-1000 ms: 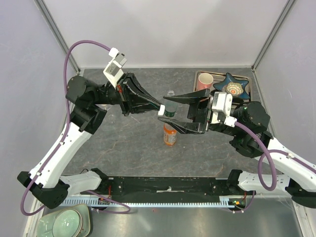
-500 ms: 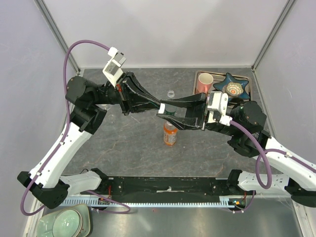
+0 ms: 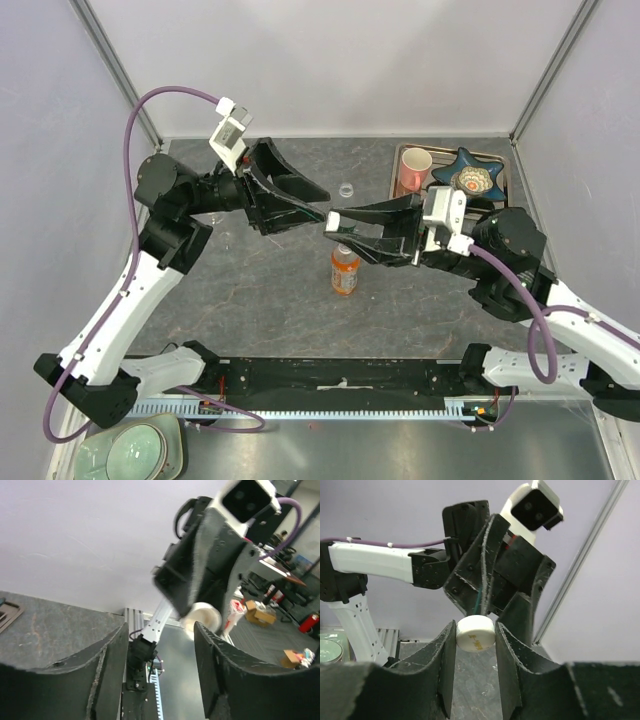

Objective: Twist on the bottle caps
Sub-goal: Pick up the bottle cap from the center of the board.

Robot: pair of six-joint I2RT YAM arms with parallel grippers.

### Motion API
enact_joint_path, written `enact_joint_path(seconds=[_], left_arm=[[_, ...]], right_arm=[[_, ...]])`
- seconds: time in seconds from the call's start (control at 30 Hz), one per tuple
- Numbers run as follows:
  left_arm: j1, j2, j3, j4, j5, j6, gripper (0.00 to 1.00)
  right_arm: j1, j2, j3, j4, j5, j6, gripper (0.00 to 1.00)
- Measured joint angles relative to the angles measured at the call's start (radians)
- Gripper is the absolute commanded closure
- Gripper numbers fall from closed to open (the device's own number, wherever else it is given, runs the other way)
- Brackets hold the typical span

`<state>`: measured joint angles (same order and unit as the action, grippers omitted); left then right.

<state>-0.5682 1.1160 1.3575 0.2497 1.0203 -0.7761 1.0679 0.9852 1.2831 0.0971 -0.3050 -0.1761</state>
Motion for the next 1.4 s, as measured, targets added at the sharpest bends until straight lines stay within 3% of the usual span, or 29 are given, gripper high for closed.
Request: enact_joint_path(seconds=[0.1,0.17,0.27,0.4,0.57,0.8,1.23,1.4], left_arm=[[0.023,-0.003,-0.005,-0.049,-0.031,0.023,0.21],[0.035,-0.004,-0.009,-0.089,-0.051,0.054,0.20],[0.045,-0.004,-0.011,-0.178,-0.083,0.137,0.01],[0.047,-0.005,-0.035,-0.326,-0.100,0.323,0.01],[0.033,-0.015,-0.200,-0.494,-0.130,0.598,0.01],[-0.090,-0.015,-0.420,-0.550,-0.301,0.845,0.01],[-0.151,0.093,-0.449,-0.319,-0.509,0.901,0.01],[-0.167,0.140,-0.446,-0.277,-0.522,0.901,0.08]], right_arm=[[0.004,-0.027,0.000,-0.021,0.001,0.004,0.80],[0.004,-0.053,0.000,-0.035,0.012,0.009,0.82],[0.004,-0.092,0.000,-0.060,0.032,0.015,0.83],[0.004,-0.142,0.000,-0.111,0.084,0.016,0.83],[0.006,-0.192,0.001,-0.185,0.195,0.023,0.83],[0.006,-0.233,0.005,-0.257,0.311,0.031,0.83],[0.006,-0.306,-0.032,-0.274,0.359,0.034,0.83],[0.006,-0.307,-0.056,-0.280,0.364,0.034,0.83]])
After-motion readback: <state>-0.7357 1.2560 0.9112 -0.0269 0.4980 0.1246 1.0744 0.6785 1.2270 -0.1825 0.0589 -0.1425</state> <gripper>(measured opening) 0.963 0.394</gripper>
